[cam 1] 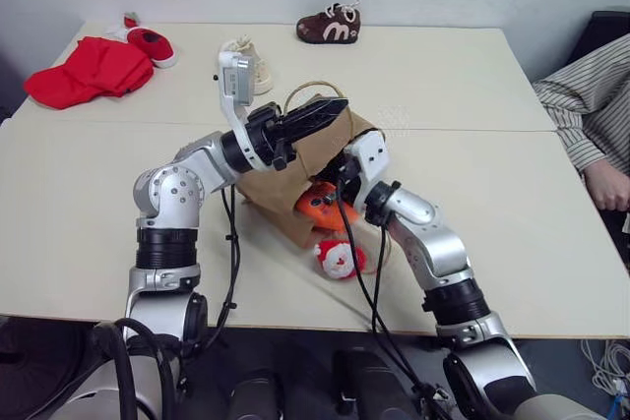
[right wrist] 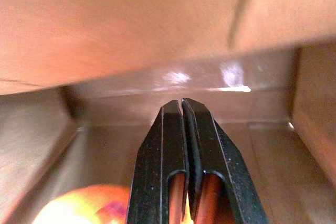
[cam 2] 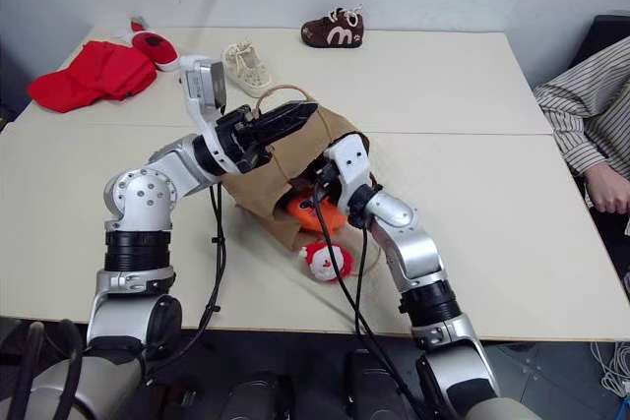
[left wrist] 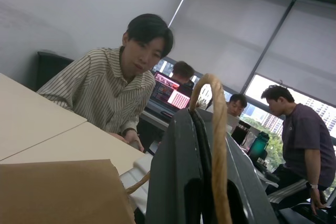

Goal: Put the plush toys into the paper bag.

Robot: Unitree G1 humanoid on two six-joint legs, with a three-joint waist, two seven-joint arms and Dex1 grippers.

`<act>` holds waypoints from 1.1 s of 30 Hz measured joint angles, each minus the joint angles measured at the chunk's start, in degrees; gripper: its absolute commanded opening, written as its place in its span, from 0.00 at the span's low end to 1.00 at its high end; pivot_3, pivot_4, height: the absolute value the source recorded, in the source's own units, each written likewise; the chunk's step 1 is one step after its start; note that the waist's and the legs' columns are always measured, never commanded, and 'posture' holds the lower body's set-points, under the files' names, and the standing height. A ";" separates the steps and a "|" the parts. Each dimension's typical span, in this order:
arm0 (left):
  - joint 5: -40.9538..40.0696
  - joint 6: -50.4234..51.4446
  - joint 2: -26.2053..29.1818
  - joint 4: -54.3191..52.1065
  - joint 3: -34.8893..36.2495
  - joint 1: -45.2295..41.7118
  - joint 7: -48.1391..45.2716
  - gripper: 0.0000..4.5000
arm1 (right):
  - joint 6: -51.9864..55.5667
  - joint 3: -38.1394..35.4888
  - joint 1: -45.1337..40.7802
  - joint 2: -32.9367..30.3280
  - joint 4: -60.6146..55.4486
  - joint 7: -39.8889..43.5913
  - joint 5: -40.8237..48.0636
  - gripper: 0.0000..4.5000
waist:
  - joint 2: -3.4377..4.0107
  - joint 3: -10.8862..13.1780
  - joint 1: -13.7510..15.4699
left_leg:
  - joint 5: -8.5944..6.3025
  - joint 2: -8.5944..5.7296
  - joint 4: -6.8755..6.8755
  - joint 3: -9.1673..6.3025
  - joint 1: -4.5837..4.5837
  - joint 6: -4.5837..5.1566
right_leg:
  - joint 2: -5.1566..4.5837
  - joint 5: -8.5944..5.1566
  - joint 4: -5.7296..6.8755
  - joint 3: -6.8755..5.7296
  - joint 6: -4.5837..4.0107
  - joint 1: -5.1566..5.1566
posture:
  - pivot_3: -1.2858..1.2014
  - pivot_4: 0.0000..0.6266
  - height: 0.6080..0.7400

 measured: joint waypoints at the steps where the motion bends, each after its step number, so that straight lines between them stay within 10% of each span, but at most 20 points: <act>1: 0.05 -0.24 -0.02 0.00 -0.01 0.04 0.19 0.00 | 1.83 -0.03 0.39 -1.26 -1.64 1.96 1.72 0.02 | 0.00 0.00 0.01 | 0.00 0.00 0.00 0.00 0.00 0.00 | 0.00 0.00 0.00 0.00 0.00 0.00 | 0.52 0.24 1.00; 15: 1.19 -3.04 0.27 -0.23 -0.04 1.65 1.83 0.00 | 19.93 -13.21 15.41 -25.22 -22.80 20.16 24.32 0.99 | -0.01 0.00 0.76 | -0.01 -0.03 -0.01 -0.08 -0.02 0.02 | 0.01 0.00 -0.10 -0.04 0.00 0.05 | 0.52 0.24 1.00; 26: 1.40 -3.37 0.51 -0.07 -0.31 1.72 1.52 0.00 | 25.63 0.92 17.97 -23.27 -28.01 10.42 16.21 0.99 | -0.02 0.00 0.72 | 0.00 -0.05 -0.01 -0.08 0.00 0.00 | 0.01 0.00 -0.10 -0.01 0.00 0.04 | 0.52 0.24 1.00; 33: 1.88 -3.53 0.64 0.12 -0.60 1.63 1.19 0.00 | 26.14 5.97 14.83 -19.40 -24.20 8.58 12.28 0.54 | -0.02 0.00 0.73 | 0.00 -0.05 0.00 -0.11 -0.01 0.00 | 0.00 0.00 -0.10 -0.04 0.00 0.04 | 0.52 0.24 1.00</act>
